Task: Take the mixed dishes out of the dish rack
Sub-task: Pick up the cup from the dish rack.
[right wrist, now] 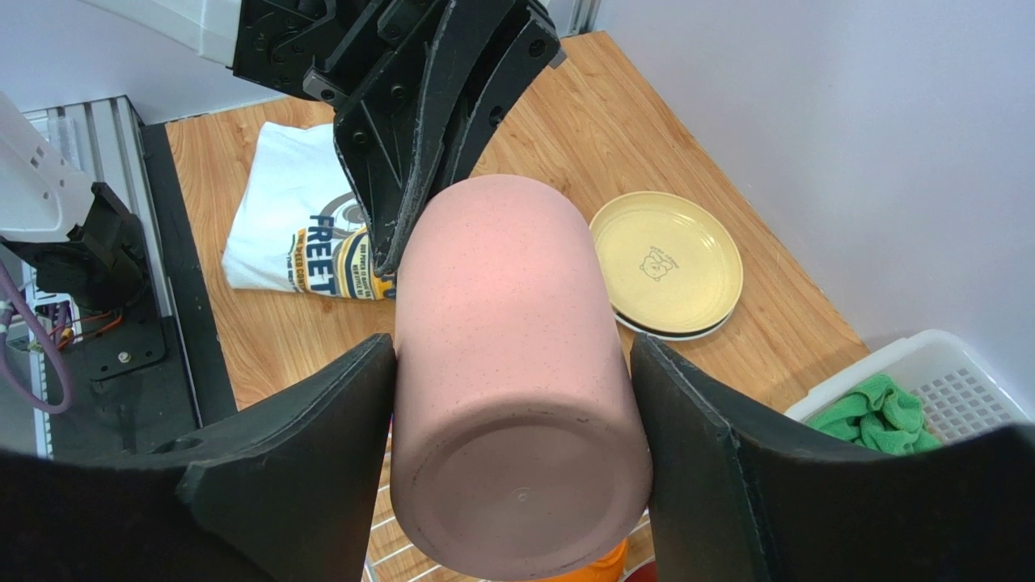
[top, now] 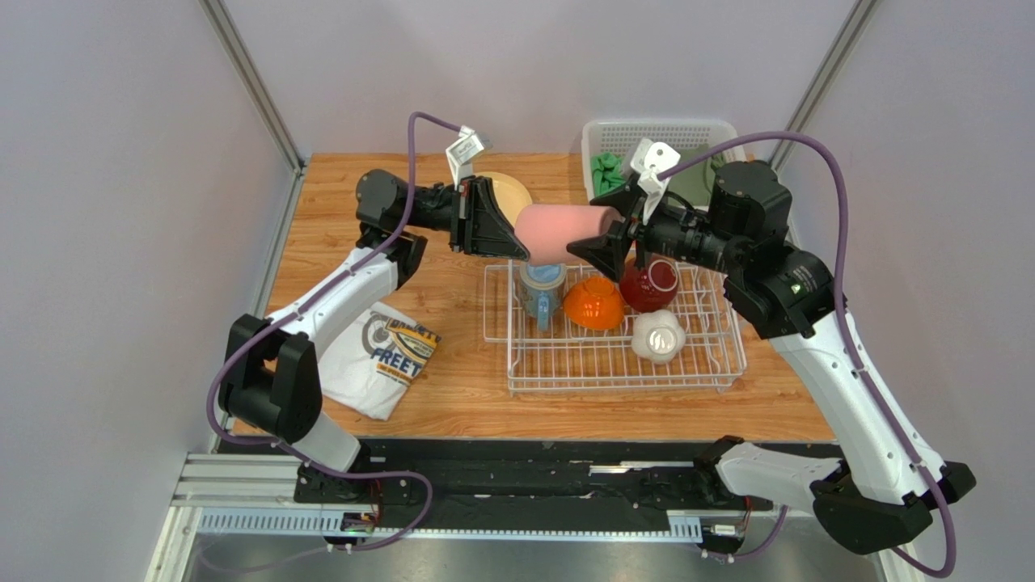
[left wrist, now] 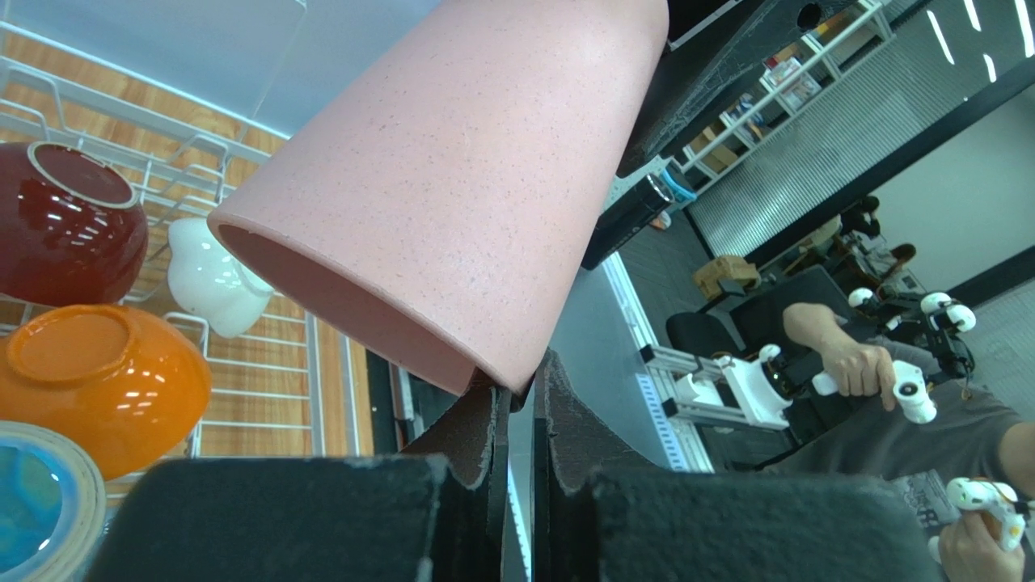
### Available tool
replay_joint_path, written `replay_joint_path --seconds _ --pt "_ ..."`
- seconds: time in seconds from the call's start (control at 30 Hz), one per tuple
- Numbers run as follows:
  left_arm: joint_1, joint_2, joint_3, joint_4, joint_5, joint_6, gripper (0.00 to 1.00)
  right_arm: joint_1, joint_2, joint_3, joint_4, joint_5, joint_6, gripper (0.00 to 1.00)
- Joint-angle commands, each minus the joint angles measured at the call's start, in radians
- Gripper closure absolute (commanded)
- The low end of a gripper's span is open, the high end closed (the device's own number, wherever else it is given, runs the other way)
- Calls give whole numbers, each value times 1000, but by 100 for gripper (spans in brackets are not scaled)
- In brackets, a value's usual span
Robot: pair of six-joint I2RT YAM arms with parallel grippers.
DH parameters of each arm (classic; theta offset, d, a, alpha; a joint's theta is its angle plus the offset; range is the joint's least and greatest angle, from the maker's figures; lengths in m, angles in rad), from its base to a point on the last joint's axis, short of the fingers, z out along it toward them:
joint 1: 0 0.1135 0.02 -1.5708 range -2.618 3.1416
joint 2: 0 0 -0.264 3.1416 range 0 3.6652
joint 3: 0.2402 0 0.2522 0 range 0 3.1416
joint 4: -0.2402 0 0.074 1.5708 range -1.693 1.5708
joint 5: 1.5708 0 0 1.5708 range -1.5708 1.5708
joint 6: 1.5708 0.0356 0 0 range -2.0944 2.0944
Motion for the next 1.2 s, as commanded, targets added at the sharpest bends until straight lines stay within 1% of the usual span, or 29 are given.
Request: replay_joint_path --seconds 0.0,0.03,0.1,0.13,0.2,0.23,0.33,0.5,0.53,0.63,0.83,0.9,1.0,1.03,1.1,1.13,1.17 --pt "-53 -68 38 59 -81 -8 100 15 65 -52 37 29 -17 89" --pt "-53 -69 38 51 -77 6 100 16 65 -55 37 29 -21 82" --pt "-53 -76 41 14 -75 30 100 15 65 -66 40 31 -23 75" --pt "-51 -77 41 0 -77 59 100 15 63 -69 38 34 -23 65" --pt "-47 -91 44 -56 -80 90 100 15 60 -76 32 34 -30 56" --pt "-39 -95 46 -72 -84 115 100 16 60 -81 26 36 -33 47" --pt "-10 -108 50 -115 -92 136 100 15 52 -107 25 46 -44 35" --pt "59 -114 47 -133 -104 149 100 15 51 -124 14 65 -55 27" --pt "85 -112 46 -135 -107 149 100 15 48 -126 12 72 -55 24" --pt "139 -108 39 -116 -106 139 100 13 39 -129 6 100 -58 20" --pt "234 -106 41 -113 -100 139 100 15 29 -138 2 181 -69 18" --pt "275 -112 47 -138 -109 153 100 15 29 -144 -2 209 -69 18" --pt "335 -126 55 -230 -112 207 100 15 25 -162 0 230 -75 18" --pt "352 -131 59 -321 -118 272 100 15 25 -168 1 246 -76 18" --pt "400 -151 76 -447 -132 372 100 15 16 -187 5 265 -81 18" --pt "415 -158 85 -603 -144 496 100 15 11 -190 6 273 -83 18" --pt "418 -164 110 -688 -153 567 100 13 8 -195 8 281 -87 18"
